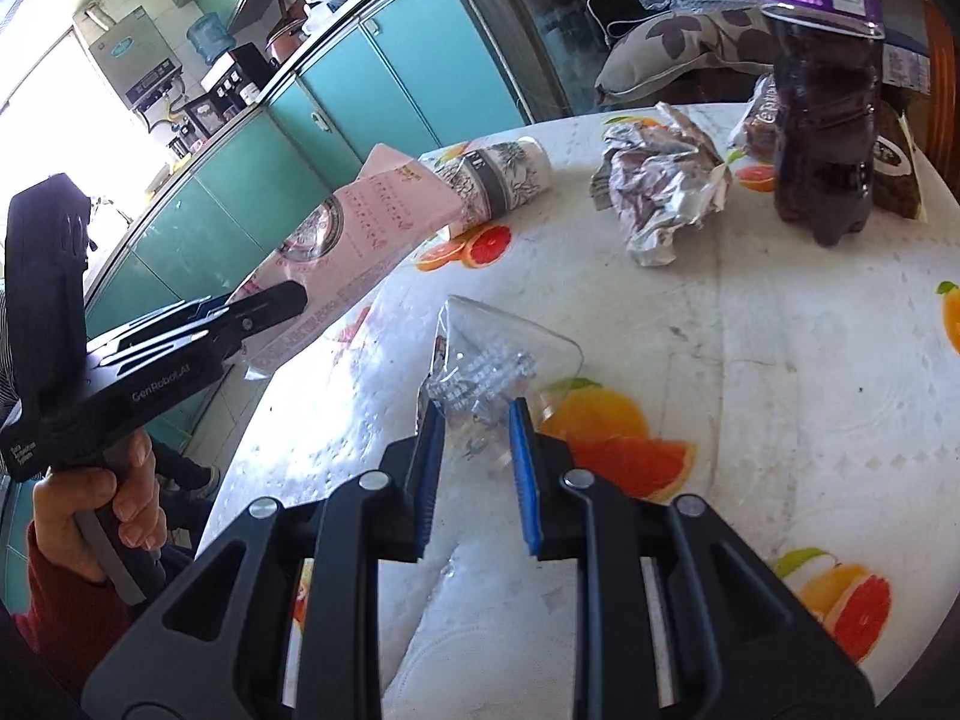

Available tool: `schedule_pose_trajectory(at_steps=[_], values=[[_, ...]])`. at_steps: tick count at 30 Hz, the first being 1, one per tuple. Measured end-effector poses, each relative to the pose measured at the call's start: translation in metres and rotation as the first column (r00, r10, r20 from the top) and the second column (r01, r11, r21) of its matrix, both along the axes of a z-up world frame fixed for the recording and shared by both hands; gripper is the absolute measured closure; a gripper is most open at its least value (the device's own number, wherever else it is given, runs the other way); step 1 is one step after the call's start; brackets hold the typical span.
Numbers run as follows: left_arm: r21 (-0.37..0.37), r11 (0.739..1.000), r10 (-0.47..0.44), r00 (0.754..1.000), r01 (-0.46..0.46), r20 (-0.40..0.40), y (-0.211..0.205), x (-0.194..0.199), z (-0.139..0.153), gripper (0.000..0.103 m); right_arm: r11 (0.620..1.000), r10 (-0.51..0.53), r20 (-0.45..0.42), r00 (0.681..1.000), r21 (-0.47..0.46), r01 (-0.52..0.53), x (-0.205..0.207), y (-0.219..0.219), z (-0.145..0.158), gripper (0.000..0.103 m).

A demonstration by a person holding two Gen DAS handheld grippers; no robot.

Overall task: Collect trash
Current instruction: 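Carry the pink bag over the bin with the left while the right carries the plastic bag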

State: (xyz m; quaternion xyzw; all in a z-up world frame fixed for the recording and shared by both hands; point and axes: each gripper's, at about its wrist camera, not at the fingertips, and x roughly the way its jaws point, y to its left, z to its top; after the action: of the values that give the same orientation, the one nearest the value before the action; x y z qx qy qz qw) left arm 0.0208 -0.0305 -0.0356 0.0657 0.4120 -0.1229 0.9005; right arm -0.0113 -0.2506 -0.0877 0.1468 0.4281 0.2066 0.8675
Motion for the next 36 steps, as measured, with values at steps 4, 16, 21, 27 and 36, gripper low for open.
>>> schedule_pose_trajectory(at_steps=[4, 16, 21, 27, 36], values=[[-0.002, 1.000, 0.007, 1.000, -0.007, -0.018, 0.003, 0.006, -0.004, 0.081, 1.000, 0.015, -0.015, 1.000, -0.010, -0.015, 0.003, 0.009, -0.004, 0.081], [-0.024, 1.000, 0.018, 1.000, -0.017, 0.026, 0.016, -0.002, 0.007, 0.081, 1.000, 0.022, 0.006, 1.000, -0.021, -0.022, 0.001, 0.018, 0.000, 0.081], [-0.051, 0.999, 0.001, 0.999, 0.001, 0.046, 0.025, -0.011, 0.010, 0.081, 0.999, 0.019, 0.017, 1.000, -0.041, -0.018, -0.001, 0.022, 0.001, 0.081], [-0.079, 0.997, 0.022, 0.995, -0.014, 0.093, 0.051, -0.022, 0.018, 0.081, 0.998, -0.012, 0.056, 0.998, -0.061, 0.015, -0.007, 0.019, 0.009, 0.081], [-0.211, 0.969, 0.161, 0.977, -0.130, 0.137, 0.120, -0.031, 0.014, 0.081, 0.993, -0.063, 0.104, 0.993, -0.089, 0.072, -0.011, 0.014, 0.026, 0.081]])
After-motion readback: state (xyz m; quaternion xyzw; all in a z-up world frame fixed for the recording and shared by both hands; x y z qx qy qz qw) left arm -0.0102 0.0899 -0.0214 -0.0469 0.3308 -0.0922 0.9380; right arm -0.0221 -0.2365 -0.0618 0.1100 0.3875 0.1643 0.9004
